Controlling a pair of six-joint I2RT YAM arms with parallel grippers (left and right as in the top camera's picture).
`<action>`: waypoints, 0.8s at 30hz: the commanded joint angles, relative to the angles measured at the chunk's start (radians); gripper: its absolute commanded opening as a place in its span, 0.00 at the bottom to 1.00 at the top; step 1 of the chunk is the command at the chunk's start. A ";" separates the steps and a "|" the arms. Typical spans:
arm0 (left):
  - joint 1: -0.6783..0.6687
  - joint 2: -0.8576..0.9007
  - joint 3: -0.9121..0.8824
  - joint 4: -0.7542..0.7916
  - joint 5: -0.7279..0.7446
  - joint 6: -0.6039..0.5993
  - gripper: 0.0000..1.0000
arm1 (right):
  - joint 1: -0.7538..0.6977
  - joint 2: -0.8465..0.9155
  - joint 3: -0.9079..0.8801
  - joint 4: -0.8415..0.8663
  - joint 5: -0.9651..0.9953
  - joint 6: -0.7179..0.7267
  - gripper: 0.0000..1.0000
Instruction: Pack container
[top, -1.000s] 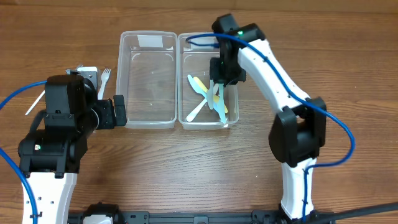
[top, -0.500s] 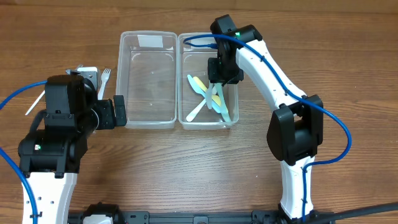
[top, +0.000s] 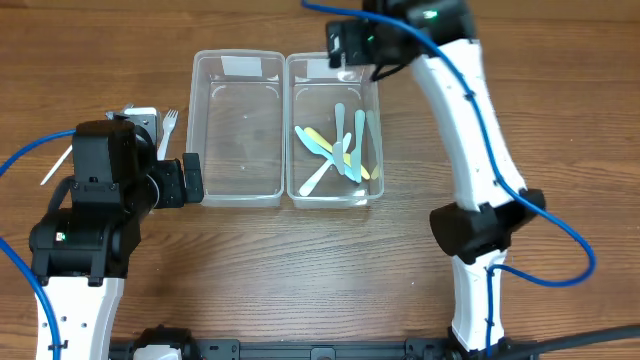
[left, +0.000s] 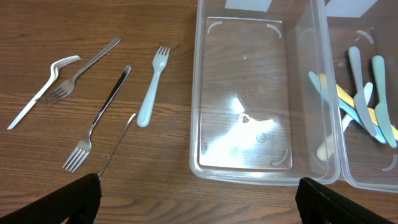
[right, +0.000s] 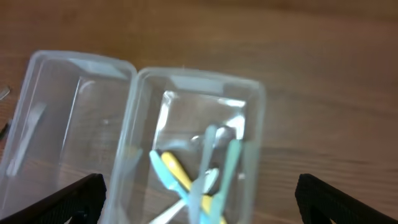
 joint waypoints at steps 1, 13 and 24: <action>0.010 0.003 0.022 -0.001 -0.007 0.039 1.00 | -0.109 -0.079 0.058 -0.055 0.039 -0.061 1.00; 0.010 -0.054 0.022 -0.067 -0.044 0.027 1.00 | -0.532 -0.451 -0.269 -0.185 -0.006 0.091 1.00; 0.010 -0.167 0.022 -0.298 -0.043 0.001 1.00 | -0.542 -0.838 -0.987 -0.010 -0.055 0.102 1.00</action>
